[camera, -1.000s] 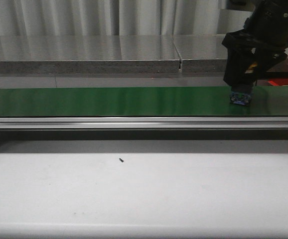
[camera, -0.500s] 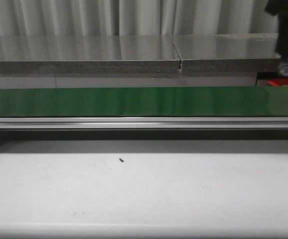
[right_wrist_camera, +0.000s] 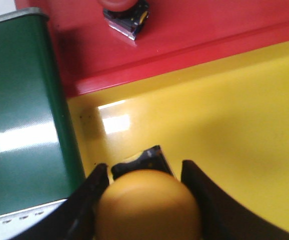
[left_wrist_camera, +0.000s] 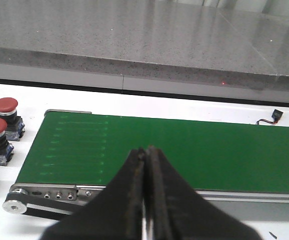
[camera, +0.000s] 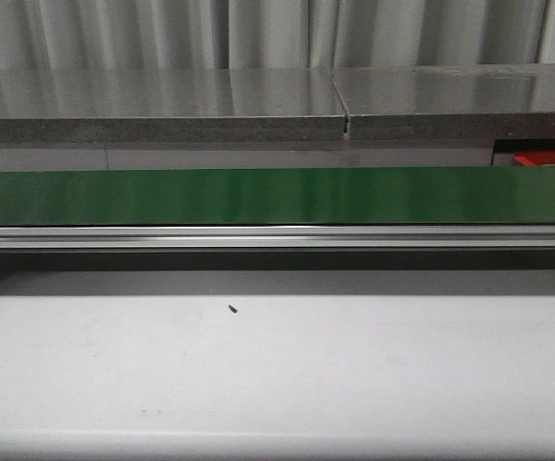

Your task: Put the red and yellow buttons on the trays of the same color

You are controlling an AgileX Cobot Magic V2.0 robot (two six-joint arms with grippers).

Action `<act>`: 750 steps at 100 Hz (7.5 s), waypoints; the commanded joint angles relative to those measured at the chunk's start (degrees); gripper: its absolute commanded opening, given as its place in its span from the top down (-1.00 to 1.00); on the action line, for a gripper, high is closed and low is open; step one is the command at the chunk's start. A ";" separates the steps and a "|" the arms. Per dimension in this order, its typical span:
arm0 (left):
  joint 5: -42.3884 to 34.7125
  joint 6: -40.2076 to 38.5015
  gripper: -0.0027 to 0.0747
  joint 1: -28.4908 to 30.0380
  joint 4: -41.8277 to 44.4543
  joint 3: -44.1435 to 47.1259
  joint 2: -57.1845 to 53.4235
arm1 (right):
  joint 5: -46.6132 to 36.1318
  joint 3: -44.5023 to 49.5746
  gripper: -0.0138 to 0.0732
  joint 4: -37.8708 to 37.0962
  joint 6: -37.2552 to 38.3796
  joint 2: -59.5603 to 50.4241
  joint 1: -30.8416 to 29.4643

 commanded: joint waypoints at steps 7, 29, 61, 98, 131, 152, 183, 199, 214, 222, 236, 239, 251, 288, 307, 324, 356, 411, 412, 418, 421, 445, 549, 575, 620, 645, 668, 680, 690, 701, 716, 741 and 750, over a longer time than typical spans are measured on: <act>-4.43 -0.27 0.98 -0.36 -0.74 -1.53 -0.12 | -5.54 0.40 0.49 1.87 0.08 1.10 -0.30; -4.43 -0.27 0.98 -0.36 -0.74 -1.53 -0.12 | -8.16 0.40 0.49 1.94 0.02 6.69 -0.24; -4.43 -0.27 0.98 -0.36 -0.74 -1.53 -0.12 | -8.63 0.40 0.37 1.94 0.02 8.74 -0.24; -4.43 -0.27 0.98 -0.36 -0.74 -1.53 -0.12 | -7.61 0.40 -0.30 1.89 0.02 9.38 -0.24; -4.43 -0.27 0.98 -0.36 -0.74 -1.53 -0.12 | -8.76 0.22 -0.52 3.18 -0.48 2.45 -0.12; -4.43 -0.27 0.98 -0.36 -0.74 -1.53 -0.12 | -9.94 0.22 -0.52 6.46 -6.06 -7.02 4.02; -4.43 -0.27 0.98 -0.36 -0.74 -1.53 -0.12 | -17.54 11.57 -0.52 6.65 -11.05 -26.00 13.83; -4.43 -0.27 0.98 -0.36 -0.74 -1.53 -0.12 | -20.69 20.36 -0.50 6.65 -12.12 -35.48 17.71; -4.43 -0.27 0.98 -0.36 -0.74 -1.53 -0.12 | -19.83 27.70 -0.12 6.65 -12.12 -42.94 19.01; -4.43 -0.27 0.98 -0.36 -0.74 -1.53 -0.12 | -19.26 30.95 0.23 6.65 -12.12 -46.45 19.01; -4.43 -0.27 0.98 -0.36 -0.74 -1.53 -0.12 | -18.57 35.50 0.81 6.65 -12.12 -52.10 19.01; -4.43 -0.27 0.98 -0.36 -0.74 -1.53 -0.12 | -18.48 36.33 0.90 6.65 -12.12 -53.44 19.01; -4.43 -0.27 0.98 -0.36 -0.74 -1.53 -0.12 | -18.43 38.28 0.95 6.65 -12.12 -57.11 19.01; -4.43 -0.27 0.98 -0.36 -0.74 -1.53 -0.12 | -14.55 38.53 0.95 6.65 -12.12 -58.43 19.01; -4.43 -0.27 0.98 -0.36 -0.74 -1.53 -0.12 | -14.55 38.53 0.95 6.65 -12.12 -58.43 19.01; -3.67 -0.27 0.97 -0.36 -0.74 -1.53 -0.12 | -14.55 38.53 0.95 6.65 -12.12 -58.43 19.01; 0.84 -0.27 -0.35 -0.36 -0.74 -1.53 -0.12 | -14.55 38.53 0.95 6.65 -12.12 -58.43 19.01; 17.06 -5.14 -0.58 14.22 -2.41 -19.15 8.09 | -14.61 38.53 0.95 6.65 -12.12 -58.43 19.01; 17.95 -5.14 -0.58 15.24 -2.41 -20.07 8.94 | -14.61 38.53 0.95 6.65 -12.12 -58.43 19.01; 20.61 -5.14 -0.58 18.48 -2.41 -23.49 12.44 | -14.61 38.53 0.95 6.65 -12.12 -58.43 19.01; 21.28 -5.14 -0.58 19.64 -2.41 -25.26 14.60 | -14.61 38.53 0.95 6.65 -12.12 -58.43 19.01; 22.69 -5.14 -0.58 24.83 -2.41 -34.90 30.71 | -14.60 38.53 0.95 6.65 -12.12 -58.37 19.01; 30.61 -5.23 -0.55 32.93 -3.98 -56.70 69.49 | -14.60 38.53 0.95 6.65 -12.12 -58.37 19.01; 30.59 -5.23 -0.53 32.93 -3.65 -59.35 74.04 | -14.60 38.53 0.95 6.65 -12.12 -58.37 19.01; 29.08 -5.23 -0.41 32.93 -3.37 -59.35 75.53 | -14.60 38.53 0.95 6.65 -12.12 -58.37 19.01; 30.07 -4.69 0.68 32.93 -2.81 -59.45 75.14 | -14.60 38.53 0.95 6.65 -12.12 -58.37 19.01; 32.74 -3.16 0.98 32.93 -3.09 -59.71 69.56 | -14.60 38.53 0.95 6.65 -12.12 -58.37 19.01; 33.07 -3.04 0.98 32.56 -3.69 -59.71 64.32 | -14.60 38.53 0.95 6.65 -12.12 -58.37 19.01; 33.63 -0.80 0.98 30.73 -3.69 -59.71 60.29 | -14.60 38.53 0.95 6.65 -12.12 -58.37 19.01; 34.49 0.40 0.98 27.84 -3.69 -59.71 58.05 | -14.60 38.53 0.95 6.65 -12.12 -58.37 19.01; 34.84 1.27 0.98 23.99 -3.50 -59.71 57.71 | -14.60 38.53 0.95 6.65 -12.12 -58.37 19.01; 32.38 2.72 0.98 19.00 -3.47 -57.75 59.13 | -14.60 38.53 0.95 6.65 -12.12 -58.37 19.01; 31.68 2.72 0.98 17.45 -3.47 -57.54 60.03 | -14.60 38.53 0.95 6.65 -12.12 -58.37 19.01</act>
